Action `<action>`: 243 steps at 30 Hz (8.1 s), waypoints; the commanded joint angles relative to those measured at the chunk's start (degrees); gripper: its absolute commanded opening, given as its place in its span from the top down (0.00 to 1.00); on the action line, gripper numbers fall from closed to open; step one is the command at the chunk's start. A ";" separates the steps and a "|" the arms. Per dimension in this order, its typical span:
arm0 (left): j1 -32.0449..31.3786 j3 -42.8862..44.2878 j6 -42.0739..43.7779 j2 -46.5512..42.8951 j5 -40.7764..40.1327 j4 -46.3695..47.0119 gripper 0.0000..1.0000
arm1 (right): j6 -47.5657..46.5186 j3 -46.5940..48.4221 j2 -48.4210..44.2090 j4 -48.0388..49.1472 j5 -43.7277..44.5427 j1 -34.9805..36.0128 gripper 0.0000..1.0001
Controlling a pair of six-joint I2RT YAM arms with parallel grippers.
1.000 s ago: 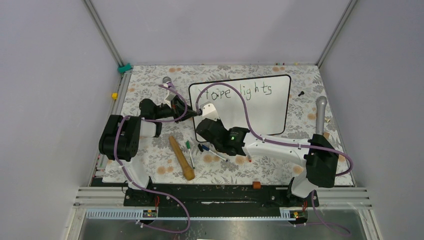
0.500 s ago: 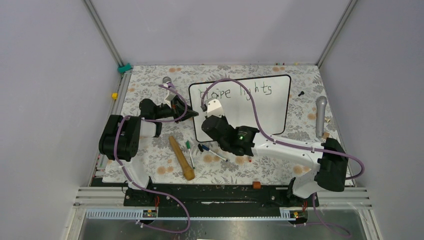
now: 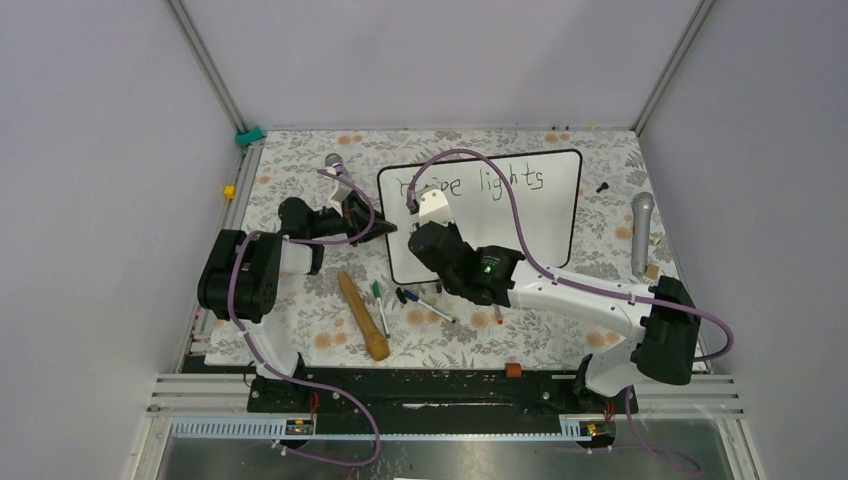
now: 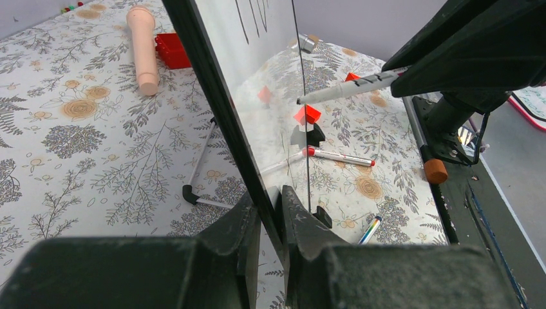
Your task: Write a sentence on the whiteboard
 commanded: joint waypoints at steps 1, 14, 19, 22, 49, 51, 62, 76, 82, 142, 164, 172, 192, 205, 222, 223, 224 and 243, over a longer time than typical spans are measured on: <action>0.07 -0.71 8.65 -0.92 0.79 5.00 1.00 | -1.07 3.73 0.64 2.00 0.84 -0.93 1.00; 0.08 -0.66 8.57 -0.92 0.75 4.99 1.00 | -1.49 5.34 3.50 1.71 0.04 -1.31 1.00; 0.09 -0.64 8.56 -0.91 0.76 4.98 1.00 | -1.01 5.64 4.76 -0.03 0.77 -1.32 1.00; 0.10 -0.72 8.56 -0.94 0.73 5.00 1.00 | -0.18 4.99 4.53 -0.33 -0.07 -1.31 1.00; 0.11 -0.79 8.65 -0.96 0.73 5.05 1.00 | 4.14 -0.81 3.34 -1.59 -4.69 -1.32 1.00; 0.10 -0.82 8.74 -1.03 0.76 4.96 1.00 | 3.91 -0.66 3.28 -1.63 -4.31 -1.31 1.00; 0.06 -0.75 8.74 -0.98 0.71 5.00 1.00 | 0.84 3.15 3.69 -1.45 -1.99 -1.56 1.00; 0.07 -0.69 8.65 -0.96 0.72 5.00 1.00 | 0.19 3.72 3.39 -1.88 -0.44 -2.20 1.00; 0.05 -0.73 8.65 -0.95 0.73 5.00 1.00 | 0.44 2.57 2.23 -2.21 0.03 -2.71 1.00; 0.13 -0.73 8.65 -1.01 0.85 5.00 1.00 | 1.54 -0.60 -2.03 -3.34 -3.94 -3.42 1.00; 0.07 -0.62 8.48 -0.84 0.66 4.99 1.00 | 2.58 0.06 -1.12 -6.33 0.38 -5.17 1.00; 0.11 -0.74 8.67 -1.00 0.77 5.00 1.00 | 0.87 2.46 -0.42 -5.64 0.23 -5.57 1.00; 0.09 -0.67 8.52 -0.92 0.73 4.98 1.00 | 1.77 2.42 0.82 -5.45 -5.94 -5.54 1.00; 0.12 -0.73 8.57 -0.92 0.74 4.96 1.00 | 2.62 -0.39 -0.07 -8.70 -6.31 -5.54 1.00; 0.14 -0.71 8.63 -0.96 0.70 5.04 1.00 | 2.27 -0.83 -3.85 -9.75 -6.82 -5.96 1.00; 0.10 -0.69 8.64 -0.94 0.69 5.01 1.00 | 2.10 -1.63 -4.67 -8.62 -7.87 -5.99 1.00; 0.15 -0.69 8.65 -1.01 0.74 5.00 1.00 | 1.86 -2.31 -5.68 -7.45 -8.56 -6.00 1.00; 0.12 -0.91 8.83 -1.05 0.73 5.00 1.00 | 0.37 -9.68 -13.98 -6.27 -0.49 -6.06 1.00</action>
